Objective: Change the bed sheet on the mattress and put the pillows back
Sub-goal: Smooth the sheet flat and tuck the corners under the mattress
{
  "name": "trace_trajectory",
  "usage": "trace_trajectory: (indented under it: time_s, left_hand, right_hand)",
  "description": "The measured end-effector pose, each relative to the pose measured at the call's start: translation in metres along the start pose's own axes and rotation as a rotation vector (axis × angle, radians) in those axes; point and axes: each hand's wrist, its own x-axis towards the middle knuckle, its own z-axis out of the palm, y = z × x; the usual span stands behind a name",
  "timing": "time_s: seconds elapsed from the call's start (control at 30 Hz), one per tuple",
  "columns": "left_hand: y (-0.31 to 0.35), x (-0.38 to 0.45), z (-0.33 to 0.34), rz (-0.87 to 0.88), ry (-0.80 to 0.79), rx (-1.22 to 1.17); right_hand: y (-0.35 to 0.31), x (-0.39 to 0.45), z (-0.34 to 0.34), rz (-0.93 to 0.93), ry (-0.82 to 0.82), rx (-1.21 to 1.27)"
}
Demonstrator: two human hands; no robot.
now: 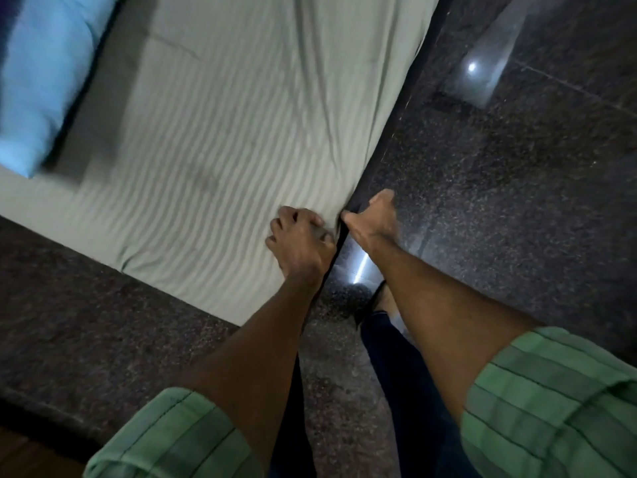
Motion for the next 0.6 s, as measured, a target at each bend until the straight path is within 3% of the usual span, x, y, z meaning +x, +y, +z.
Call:
trace_trajectory:
  time_s: [0.27, 0.47, 0.53, 0.6]
  left_hand:
    - [0.013, 0.019, 0.011, -0.134, 0.005, 0.069]
    - [0.017, 0.025, 0.018, -0.086, 0.023, 0.220]
    - [0.017, 0.025, 0.020, -0.070, 0.036, 0.230]
    - [0.014, 0.026, 0.020, -0.086, 0.020, 0.147]
  right_hand:
    - [-0.018, 0.020, 0.024, -0.008, 0.029, -0.102]
    - [-0.020, 0.032, 0.034, -0.014, 0.094, -0.211]
    - [-0.015, 0.037, 0.031, -0.058, 0.027, -0.183]
    - [-0.005, 0.046, 0.024, -0.093, -0.146, -0.048]
